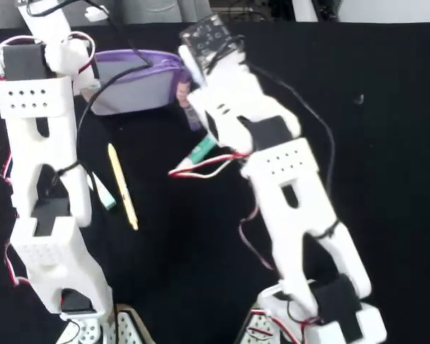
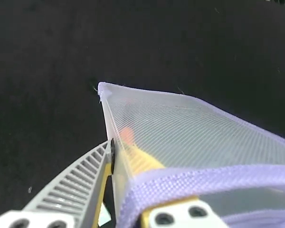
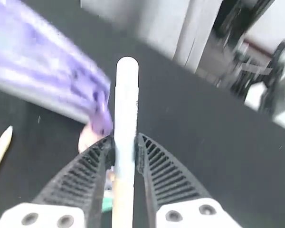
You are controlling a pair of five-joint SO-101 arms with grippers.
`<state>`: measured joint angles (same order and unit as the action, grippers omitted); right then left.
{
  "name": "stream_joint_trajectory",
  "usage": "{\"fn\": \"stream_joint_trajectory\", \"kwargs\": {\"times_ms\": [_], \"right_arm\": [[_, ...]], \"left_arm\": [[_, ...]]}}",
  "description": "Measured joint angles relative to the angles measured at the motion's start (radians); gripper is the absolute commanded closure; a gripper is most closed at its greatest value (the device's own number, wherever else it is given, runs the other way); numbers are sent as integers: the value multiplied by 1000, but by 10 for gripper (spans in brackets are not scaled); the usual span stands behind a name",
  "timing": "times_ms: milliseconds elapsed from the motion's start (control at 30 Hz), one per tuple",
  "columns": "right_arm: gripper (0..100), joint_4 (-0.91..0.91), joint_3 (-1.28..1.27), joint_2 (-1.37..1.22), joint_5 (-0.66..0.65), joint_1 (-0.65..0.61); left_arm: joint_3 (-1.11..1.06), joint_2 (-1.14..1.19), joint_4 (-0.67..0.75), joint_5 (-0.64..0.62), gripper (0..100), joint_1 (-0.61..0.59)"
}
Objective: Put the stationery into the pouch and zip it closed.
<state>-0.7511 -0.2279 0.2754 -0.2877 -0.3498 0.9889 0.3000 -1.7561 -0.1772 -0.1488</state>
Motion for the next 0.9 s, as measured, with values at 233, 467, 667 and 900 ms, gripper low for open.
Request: {"fn": "stream_joint_trajectory", "kwargs": {"times_ms": [233,467,667,900], "right_arm": [[987,117,-3,117,5,0],[987,345,-167,307,91,0],[987,695,-489,494,91,-72],[987,1048,-721,601,91,-140]], "left_arm": [[-91,-29,0,-32,971,12],[-120,-29,0,-38,971,52],[-120,-29,0,-38,971,55],[-149,-32,0,-38,971,63]]}}
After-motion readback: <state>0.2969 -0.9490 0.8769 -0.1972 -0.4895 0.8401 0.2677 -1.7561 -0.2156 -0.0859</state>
